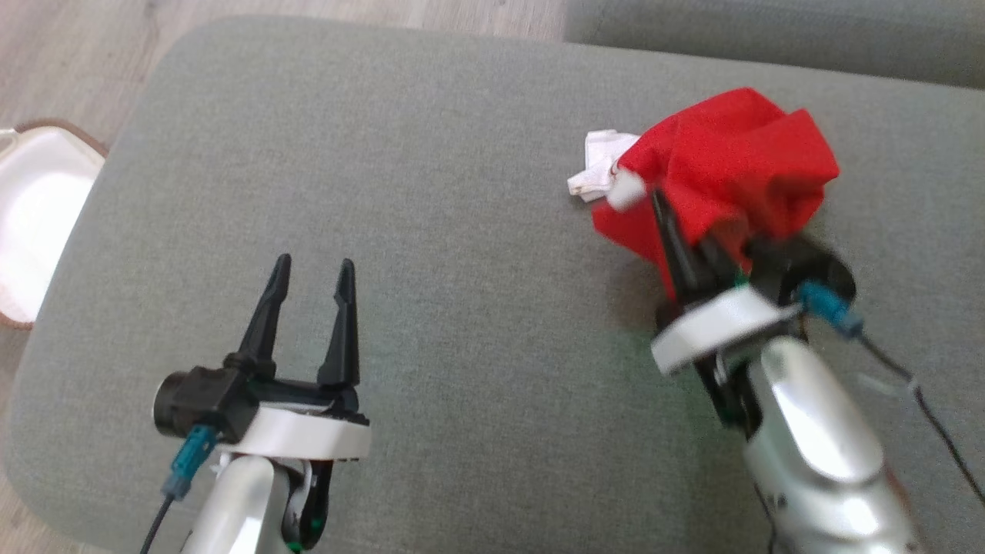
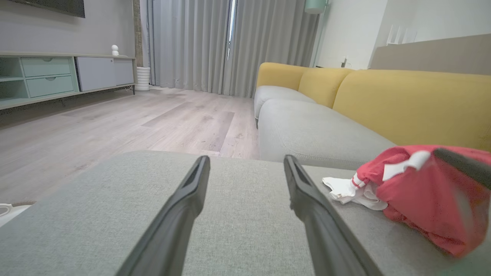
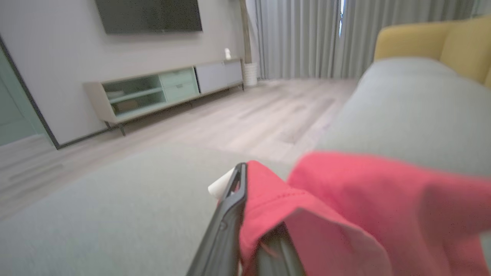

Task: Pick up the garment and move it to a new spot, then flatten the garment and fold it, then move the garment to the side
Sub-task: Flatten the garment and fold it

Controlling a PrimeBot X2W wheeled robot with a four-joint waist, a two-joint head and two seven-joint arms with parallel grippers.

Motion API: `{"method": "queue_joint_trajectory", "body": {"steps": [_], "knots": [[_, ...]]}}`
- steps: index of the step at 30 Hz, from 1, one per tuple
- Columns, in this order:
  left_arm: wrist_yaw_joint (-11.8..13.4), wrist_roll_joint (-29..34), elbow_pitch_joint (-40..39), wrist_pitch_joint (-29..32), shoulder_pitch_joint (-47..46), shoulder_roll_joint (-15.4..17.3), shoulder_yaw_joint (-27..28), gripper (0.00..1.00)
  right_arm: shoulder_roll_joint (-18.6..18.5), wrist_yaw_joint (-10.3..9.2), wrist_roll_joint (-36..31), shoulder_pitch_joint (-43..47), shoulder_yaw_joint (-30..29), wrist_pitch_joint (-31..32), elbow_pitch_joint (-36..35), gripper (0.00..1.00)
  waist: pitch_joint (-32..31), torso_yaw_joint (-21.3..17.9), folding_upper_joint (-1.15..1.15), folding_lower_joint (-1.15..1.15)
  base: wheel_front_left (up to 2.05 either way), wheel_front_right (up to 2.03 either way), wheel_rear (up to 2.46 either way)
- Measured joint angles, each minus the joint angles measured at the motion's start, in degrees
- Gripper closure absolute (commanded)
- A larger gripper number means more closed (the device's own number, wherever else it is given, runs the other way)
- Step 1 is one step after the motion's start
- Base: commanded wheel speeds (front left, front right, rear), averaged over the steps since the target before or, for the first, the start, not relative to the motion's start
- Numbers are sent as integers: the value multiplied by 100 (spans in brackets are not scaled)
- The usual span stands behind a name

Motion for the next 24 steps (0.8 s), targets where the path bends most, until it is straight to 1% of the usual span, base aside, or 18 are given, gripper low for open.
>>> {"method": "queue_joint_trajectory", "body": {"steps": [3,6,10,11,14,17,19,22,24], "knots": [[-8,25,-11,0,6,-76,144,0,-15,0,100,-411,163,-51,-300,100,-121,-1,0,0,0,0,0],[-58,-7,-25,0,43,-144,230,0,-67,0,105,-1140,522,48,-387,100,-258,6,0,0,0,0,0],[-110,-27,-109,-1,86,-212,327,0,-105,0,312,-2375,1043,129,-168,100,-449,86,0,-1,0,0,0],[-130,-19,-125,-5,126,-221,333,0,-105,0,337,-3012,1112,14,115,100,-510,174,0,-1,0,0,0],[-156,23,-110,-8,248,-233,330,0,-113,0,675,-3912,1039,-203,565,100,-592,337,0,-1,0,0,0],[-158,23,-109,-7,357,-236,343,0,-119,0,1011,-4631,1023,-344,765,100,-667,486,0,-1,0,0,0],[-158,32,-112,-7,417,-236,380,0,-93,0,1054,-4995,920,-354,832,100,-702,532,0,-1,0,0,0],[-157,64,-131,-7,446,-236,490,0,-96,0,870,-5295,311,-397,751,100,-670,506,0,-1,0,0,0],[-158,65,-170,-8,446,-237,510,0,-236,0,789,-5231,-65,-409,802,100,-636,454,0,-1,0,0,0]]}}
